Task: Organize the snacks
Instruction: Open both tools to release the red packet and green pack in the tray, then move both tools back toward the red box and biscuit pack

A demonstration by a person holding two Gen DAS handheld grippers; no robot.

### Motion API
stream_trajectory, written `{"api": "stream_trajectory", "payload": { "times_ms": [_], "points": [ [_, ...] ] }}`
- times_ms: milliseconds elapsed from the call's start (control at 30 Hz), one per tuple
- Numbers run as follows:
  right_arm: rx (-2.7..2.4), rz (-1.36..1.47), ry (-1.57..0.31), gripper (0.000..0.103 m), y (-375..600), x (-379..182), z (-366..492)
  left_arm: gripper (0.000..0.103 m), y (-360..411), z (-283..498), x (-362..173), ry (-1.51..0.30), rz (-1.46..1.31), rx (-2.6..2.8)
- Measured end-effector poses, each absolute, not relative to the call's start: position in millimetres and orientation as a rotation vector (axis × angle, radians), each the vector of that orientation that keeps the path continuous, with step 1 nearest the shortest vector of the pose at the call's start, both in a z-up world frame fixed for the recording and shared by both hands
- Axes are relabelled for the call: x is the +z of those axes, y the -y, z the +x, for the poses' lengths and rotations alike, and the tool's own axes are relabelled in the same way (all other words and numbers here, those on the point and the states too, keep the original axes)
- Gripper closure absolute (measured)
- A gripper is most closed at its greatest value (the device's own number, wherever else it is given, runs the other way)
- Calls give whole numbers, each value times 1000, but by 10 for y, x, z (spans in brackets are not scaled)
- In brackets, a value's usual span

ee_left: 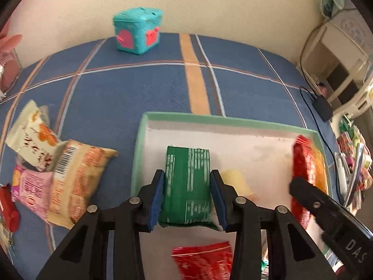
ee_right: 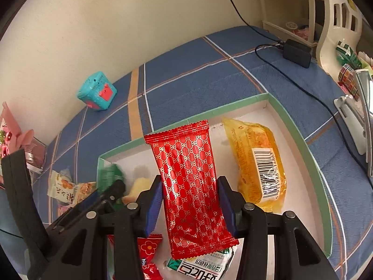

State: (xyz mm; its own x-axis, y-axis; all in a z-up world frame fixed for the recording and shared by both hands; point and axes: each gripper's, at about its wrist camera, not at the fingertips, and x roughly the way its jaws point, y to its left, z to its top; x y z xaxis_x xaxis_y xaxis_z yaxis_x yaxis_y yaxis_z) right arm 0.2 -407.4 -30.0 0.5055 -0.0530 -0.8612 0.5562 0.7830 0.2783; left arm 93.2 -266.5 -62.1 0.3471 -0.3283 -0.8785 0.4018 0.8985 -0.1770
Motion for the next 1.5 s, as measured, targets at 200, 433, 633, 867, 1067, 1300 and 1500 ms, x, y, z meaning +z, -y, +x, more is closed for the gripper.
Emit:
{"api": "stream_trajectory", "payload": {
  "times_ms": [200,433,633,867,1067,1300,1500],
  "points": [
    [-407,579,-1029,53,4098,-368,16,62,2722,918,-570,-1148,84,-486],
    [-437,545,-1042,45,4056,-202,4,46,2553,931,-326,-1194,45,-416],
    [-456,522,-1056,45,4001,4,-73,45,2372,879,-80,-1182,29,-394],
    [-440,497,-1094,42,3883,46,-152,31,2236,826,1,-1181,45,-356],
    [-452,486,-1122,29,3845,-2,-222,20,2055,812,5,-1159,67,-287],
    [-439,478,-1150,17,3786,-69,-218,19,1909,756,5,-1155,75,-262],
    [-427,471,-1162,8,3715,-96,-222,19,1761,705,-11,-1157,52,-242]
  ]
}}
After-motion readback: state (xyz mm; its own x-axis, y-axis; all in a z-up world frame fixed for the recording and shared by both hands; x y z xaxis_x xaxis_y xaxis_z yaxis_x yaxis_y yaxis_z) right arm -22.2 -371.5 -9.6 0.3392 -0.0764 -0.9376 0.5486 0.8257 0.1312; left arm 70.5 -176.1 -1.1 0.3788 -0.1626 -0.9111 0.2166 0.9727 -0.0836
